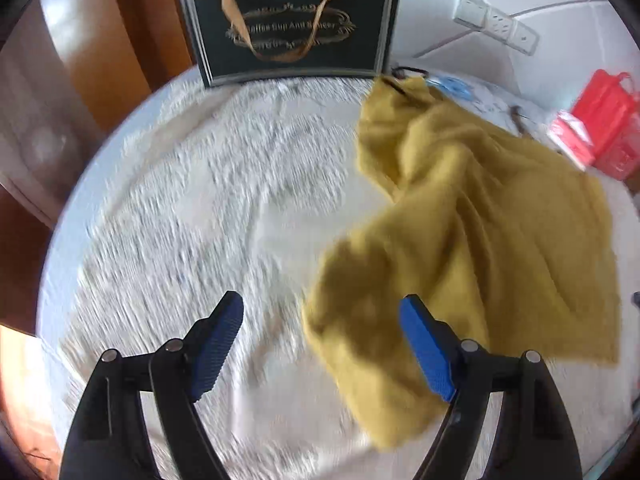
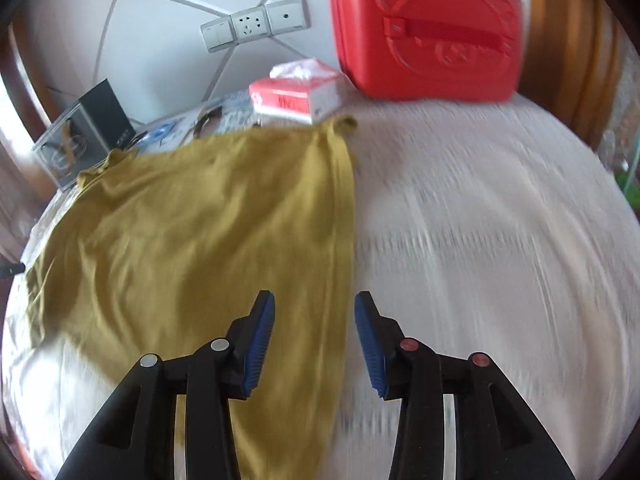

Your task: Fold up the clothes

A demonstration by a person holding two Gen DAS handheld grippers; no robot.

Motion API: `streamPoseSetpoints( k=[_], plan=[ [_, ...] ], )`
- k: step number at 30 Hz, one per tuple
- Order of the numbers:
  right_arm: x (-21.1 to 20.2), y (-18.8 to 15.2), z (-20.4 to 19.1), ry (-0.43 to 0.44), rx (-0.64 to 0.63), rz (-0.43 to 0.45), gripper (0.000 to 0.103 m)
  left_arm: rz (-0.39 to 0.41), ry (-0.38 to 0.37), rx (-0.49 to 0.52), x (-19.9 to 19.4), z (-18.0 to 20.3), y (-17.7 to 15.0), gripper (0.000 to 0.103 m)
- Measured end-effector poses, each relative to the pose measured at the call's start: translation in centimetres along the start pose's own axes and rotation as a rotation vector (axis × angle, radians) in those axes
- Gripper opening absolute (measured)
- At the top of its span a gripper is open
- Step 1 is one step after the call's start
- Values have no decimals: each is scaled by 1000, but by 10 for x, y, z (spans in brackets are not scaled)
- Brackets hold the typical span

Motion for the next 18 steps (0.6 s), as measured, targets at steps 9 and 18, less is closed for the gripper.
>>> streamPoseSetpoints(
  k=[9, 18],
  plan=[
    [-37, -84, -7, 41, 19, -39, 53, -13, -86, -31, 16, 32, -47, 81],
    [-11, -98, -33, 52, -75, -75, 67, 52, -26, 55, 29, 67, -62, 81]
  ],
)
Point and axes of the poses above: each gripper's, at about its wrist camera, not at the fingertips, and x roughly the way its jaws point, z to its right, y to its top, the point moved 4 cm from there along x, roughly the way its jaws point, and after that the axes turned 14 degrees about y, right-handed, at the moved point
